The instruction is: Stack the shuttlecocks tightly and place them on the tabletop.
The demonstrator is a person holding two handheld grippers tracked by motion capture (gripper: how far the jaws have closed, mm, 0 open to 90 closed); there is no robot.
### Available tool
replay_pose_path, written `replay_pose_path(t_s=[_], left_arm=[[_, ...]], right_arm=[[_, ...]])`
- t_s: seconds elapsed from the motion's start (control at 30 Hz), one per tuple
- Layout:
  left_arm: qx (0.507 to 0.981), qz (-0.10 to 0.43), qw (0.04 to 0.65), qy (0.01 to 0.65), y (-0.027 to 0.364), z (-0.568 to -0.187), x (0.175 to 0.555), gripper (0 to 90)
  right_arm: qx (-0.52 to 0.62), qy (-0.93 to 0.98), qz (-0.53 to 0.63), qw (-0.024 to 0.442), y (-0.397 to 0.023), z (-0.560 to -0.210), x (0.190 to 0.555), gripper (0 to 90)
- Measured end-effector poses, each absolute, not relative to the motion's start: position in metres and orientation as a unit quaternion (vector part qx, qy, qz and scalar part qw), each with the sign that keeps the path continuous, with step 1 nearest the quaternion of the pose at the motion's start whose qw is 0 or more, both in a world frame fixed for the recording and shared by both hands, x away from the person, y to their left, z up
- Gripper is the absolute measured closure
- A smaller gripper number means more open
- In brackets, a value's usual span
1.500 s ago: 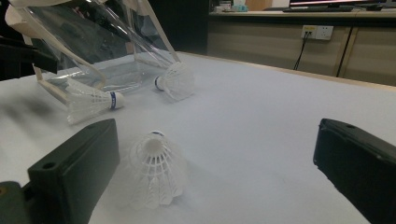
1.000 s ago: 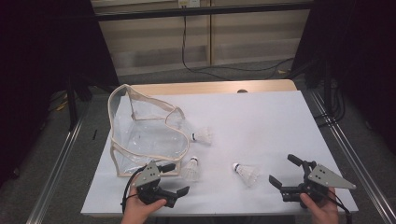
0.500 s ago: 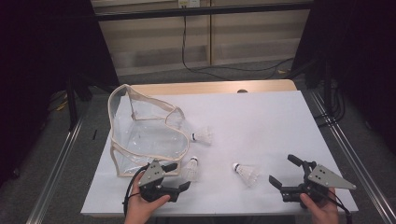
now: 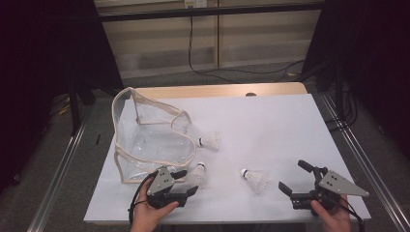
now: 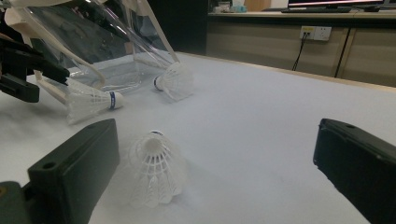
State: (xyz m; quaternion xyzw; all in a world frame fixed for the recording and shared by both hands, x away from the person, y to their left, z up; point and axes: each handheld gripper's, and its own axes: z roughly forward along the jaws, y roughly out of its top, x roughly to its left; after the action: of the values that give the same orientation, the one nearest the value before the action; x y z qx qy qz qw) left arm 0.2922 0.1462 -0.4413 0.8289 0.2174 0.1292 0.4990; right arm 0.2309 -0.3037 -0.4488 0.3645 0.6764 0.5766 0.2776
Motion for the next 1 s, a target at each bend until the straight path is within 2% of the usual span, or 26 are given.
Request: replay_pose_path(t_s=[0.3, 1.0], left_arm=[[0.834, 0.137, 0.492, 0.208, 0.142, -0.442, 0.293, 37.9], [0.846, 0.164, 0.463, 0.209, 0.135, -0.445, 0.295, 50.3]], right_arm=[[0.368, 0.676, 0.576, 0.275, -0.304, -0.449, 0.231, 0.0], [0.368, 0.675, 0.577, 0.276, -0.304, -0.449, 0.231, 0.0]])
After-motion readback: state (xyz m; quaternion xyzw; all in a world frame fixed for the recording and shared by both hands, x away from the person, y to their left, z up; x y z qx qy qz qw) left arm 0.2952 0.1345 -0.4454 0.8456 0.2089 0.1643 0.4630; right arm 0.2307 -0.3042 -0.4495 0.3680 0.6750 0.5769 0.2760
